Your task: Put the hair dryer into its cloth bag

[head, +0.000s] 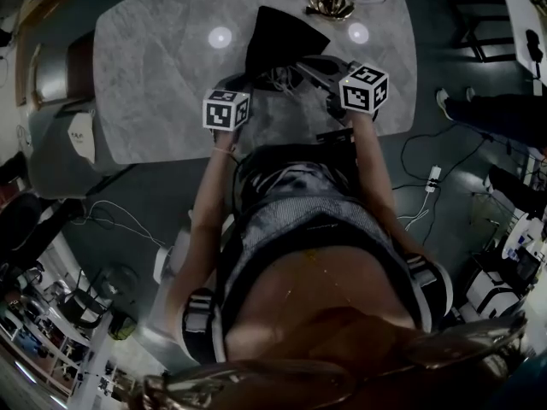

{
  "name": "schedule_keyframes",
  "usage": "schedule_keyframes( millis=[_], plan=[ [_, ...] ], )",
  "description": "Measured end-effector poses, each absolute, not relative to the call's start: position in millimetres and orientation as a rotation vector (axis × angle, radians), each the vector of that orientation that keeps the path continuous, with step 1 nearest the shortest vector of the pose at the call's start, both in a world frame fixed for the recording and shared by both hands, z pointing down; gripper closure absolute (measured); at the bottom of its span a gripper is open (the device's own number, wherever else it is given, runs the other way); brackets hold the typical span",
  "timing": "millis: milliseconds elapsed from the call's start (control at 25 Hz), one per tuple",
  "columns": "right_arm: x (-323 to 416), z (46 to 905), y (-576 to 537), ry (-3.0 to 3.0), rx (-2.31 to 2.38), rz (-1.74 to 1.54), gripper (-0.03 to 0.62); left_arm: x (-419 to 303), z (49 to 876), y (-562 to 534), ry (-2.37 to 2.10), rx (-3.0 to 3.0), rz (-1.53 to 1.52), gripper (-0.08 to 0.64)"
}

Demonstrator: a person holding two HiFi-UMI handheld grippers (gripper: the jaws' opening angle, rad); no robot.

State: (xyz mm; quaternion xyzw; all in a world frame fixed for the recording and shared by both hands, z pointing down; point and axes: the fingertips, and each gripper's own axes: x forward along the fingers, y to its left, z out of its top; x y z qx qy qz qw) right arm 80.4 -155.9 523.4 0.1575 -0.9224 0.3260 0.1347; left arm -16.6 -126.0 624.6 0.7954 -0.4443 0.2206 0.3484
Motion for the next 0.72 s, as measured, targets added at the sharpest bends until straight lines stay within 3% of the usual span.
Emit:
schedule_keyframes(
  millis=[280,560,720],
  plan=[
    [116,523,-181,-2.604,0.729,0.723,0.515,13,582,-131,-0.870,1.816,0.099,0.549],
    [163,543,-170,-2.373,0.876,0.557,0.369,26,569,-133,-0.812,1.754,-0.022,0.549],
    [172,576,-151,-2.246,0.853,0.670,0.344,35,563,-134,-0.795,1.752,-0.044,0.549]
  ],
)
